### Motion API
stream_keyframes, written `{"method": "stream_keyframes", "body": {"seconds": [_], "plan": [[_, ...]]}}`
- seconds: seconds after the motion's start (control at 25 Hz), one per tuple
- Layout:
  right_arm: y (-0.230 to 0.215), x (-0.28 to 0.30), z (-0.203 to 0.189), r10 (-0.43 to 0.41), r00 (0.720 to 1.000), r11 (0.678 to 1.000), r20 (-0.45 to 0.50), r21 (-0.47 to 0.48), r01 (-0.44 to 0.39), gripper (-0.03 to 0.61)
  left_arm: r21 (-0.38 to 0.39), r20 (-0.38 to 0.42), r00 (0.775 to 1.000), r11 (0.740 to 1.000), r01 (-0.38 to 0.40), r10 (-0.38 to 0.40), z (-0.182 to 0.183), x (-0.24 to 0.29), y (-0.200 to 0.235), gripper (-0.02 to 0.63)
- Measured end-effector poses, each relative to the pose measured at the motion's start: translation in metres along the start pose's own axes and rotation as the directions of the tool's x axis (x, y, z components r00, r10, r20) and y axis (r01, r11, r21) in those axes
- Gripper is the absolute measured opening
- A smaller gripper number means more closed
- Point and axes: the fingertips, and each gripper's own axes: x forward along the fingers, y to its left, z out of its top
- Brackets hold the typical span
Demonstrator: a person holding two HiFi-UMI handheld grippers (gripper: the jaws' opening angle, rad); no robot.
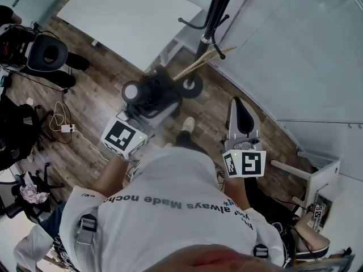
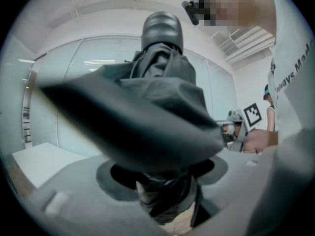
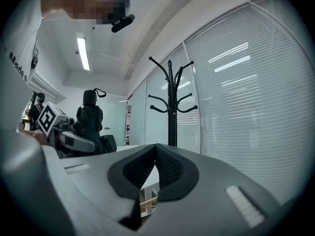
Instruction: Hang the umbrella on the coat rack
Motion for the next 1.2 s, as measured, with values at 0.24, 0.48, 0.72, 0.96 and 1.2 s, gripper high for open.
{"method": "stream_keyframes", "body": {"seconds": [0.24,0.48,0.72,0.96,1.2], "plan": [[-0.061,0.037,-0.001,0.008,1.000,1.000,-0.004,0.014,-0.008,0.002,-0.003,-0.007,1.000,1.000,-0.010,0.010,0.011,0.064,0.018,0.295],[-0.108,0.070,-0.004,0.020,1.000,1.000,-0.010,0.021,-0.020,0.002,-0.010,-0.013,0.999,0.999,-0.037,0.037,0.017,0.112,0.040,0.295],[-0.135,0.103,-0.011,0.028,0.999,0.999,-0.020,0.025,-0.027,0.002,-0.021,-0.014,0.999,0.999,-0.048,0.047,0.019,0.144,0.063,0.295],[-0.131,0.121,-0.013,0.029,0.999,0.999,-0.020,0.029,-0.028,0.002,-0.016,-0.005,0.999,0.999,-0.035,0.035,0.022,0.148,0.078,0.295],[-0.120,0.148,0.003,0.004,1.000,1.000,-0.007,0.016,-0.004,0.002,-0.009,0.002,1.000,1.000,-0.001,0.001,0.034,0.148,0.106,0.295]]}}
